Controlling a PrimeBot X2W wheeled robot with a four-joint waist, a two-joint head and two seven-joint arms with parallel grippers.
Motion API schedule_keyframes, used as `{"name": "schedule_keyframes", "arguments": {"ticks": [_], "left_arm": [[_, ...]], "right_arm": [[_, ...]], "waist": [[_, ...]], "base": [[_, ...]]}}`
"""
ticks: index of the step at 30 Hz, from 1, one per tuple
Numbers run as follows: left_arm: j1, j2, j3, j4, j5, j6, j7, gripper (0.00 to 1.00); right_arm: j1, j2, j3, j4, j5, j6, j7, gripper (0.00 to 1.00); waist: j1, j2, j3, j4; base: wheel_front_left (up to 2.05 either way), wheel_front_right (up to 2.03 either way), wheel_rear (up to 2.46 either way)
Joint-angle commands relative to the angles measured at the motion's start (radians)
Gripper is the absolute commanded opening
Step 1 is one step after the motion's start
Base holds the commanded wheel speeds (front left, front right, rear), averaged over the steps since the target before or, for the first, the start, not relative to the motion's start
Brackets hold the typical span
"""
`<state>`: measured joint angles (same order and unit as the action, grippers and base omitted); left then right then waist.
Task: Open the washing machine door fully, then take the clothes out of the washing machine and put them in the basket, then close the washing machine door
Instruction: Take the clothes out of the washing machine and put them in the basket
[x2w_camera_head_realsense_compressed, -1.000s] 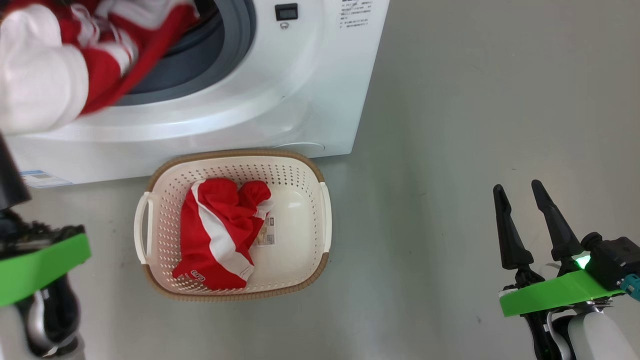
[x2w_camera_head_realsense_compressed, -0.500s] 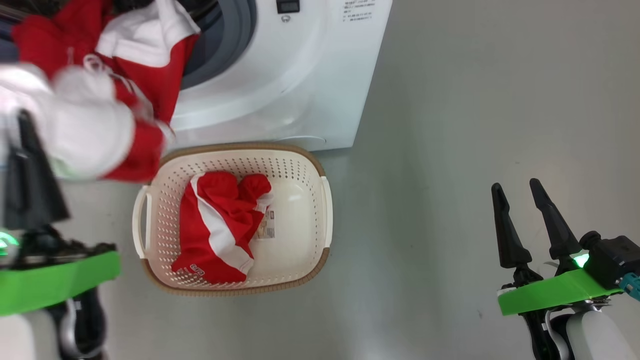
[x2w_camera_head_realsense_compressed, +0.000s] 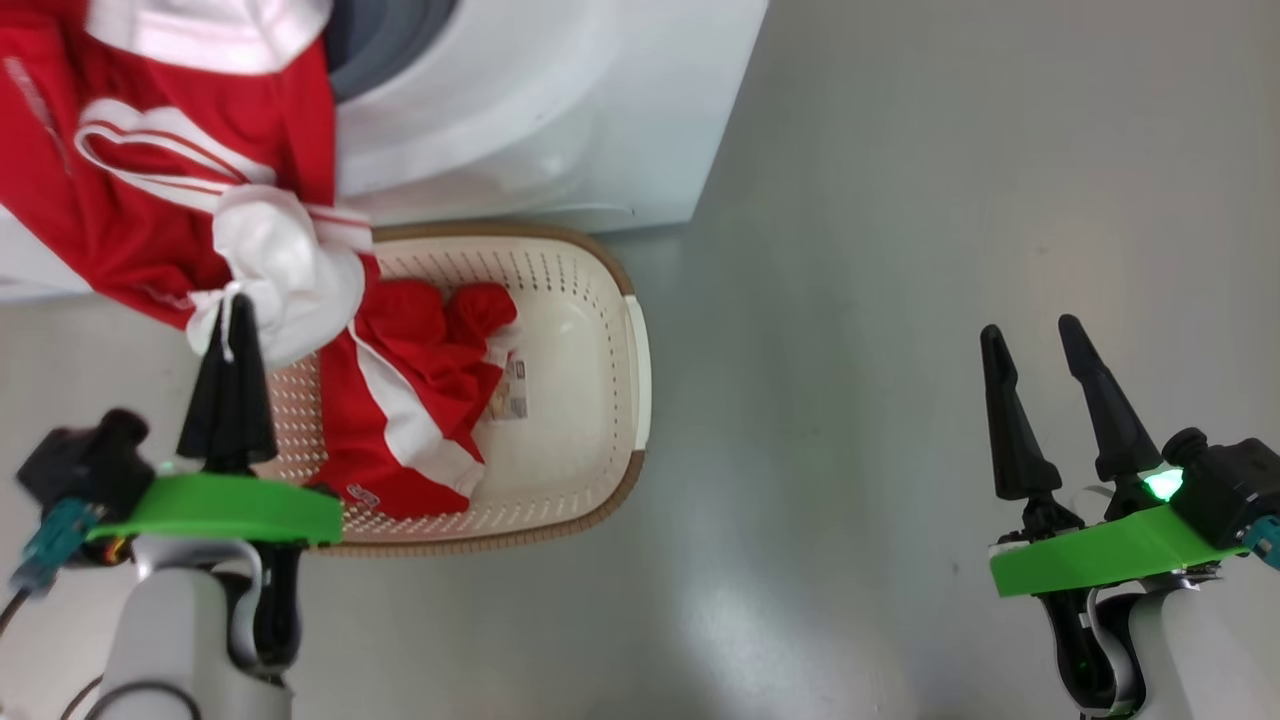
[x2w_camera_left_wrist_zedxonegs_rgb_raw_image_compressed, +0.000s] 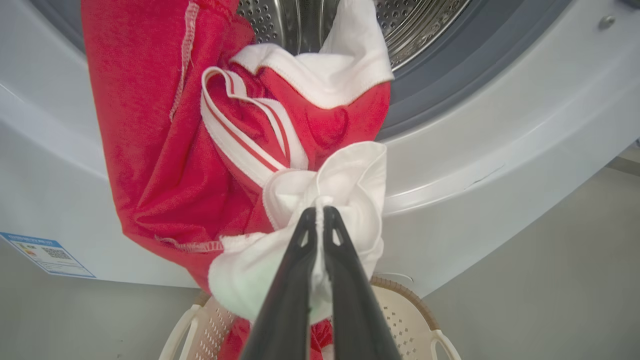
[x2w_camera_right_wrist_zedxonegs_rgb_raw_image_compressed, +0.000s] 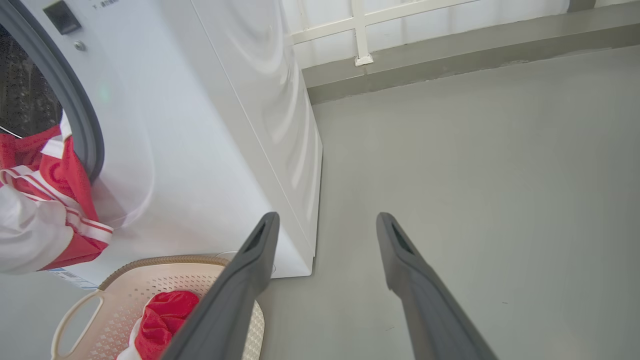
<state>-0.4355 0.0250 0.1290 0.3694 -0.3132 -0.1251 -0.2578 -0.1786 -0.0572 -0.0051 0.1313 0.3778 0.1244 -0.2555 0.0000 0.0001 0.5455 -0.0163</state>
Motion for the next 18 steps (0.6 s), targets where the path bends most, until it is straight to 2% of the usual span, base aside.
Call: {"name": "schedule_keyframes", "arguments": {"ticks": [1, 7, 15, 18], "left_arm": [[-0.023, 0.025, 0.017, 0.020, 0.011, -0.006, -0.004, 0.00], [-0.100, 0.033, -0.024, 0.181, 0.050, -0.006, -0.004, 0.00], [-0.190, 0.052, -0.028, 0.296, 0.074, -0.006, -0.004, 0.00], [-0.228, 0.055, -0.016, 0.340, 0.083, -0.006, -0.004, 0.09]], "right_arm": [[-0.006, 0.000, 0.020, -0.026, -0.002, 0.006, -0.006, 1.00], [-0.021, 0.003, 0.020, -0.032, -0.009, 0.006, -0.006, 1.00], [-0.040, 0.005, 0.023, -0.042, -0.013, 0.006, -0.006, 1.00], [-0.046, 0.005, 0.024, -0.046, -0.016, 0.006, -0.006, 1.00]], "waist": [[0.0000, -0.0001, 0.044, -0.009], [0.0000, -0.0001, 0.091, -0.011], [0.0000, -0.0001, 0.133, -0.014], [0.0000, -0.0001, 0.148, -0.014]], "base": [[0.00, 0.00, 0.00], [0.00, 0.00, 0.00], [0.00, 0.00, 0.00], [0.00, 0.00, 0.00]]}}
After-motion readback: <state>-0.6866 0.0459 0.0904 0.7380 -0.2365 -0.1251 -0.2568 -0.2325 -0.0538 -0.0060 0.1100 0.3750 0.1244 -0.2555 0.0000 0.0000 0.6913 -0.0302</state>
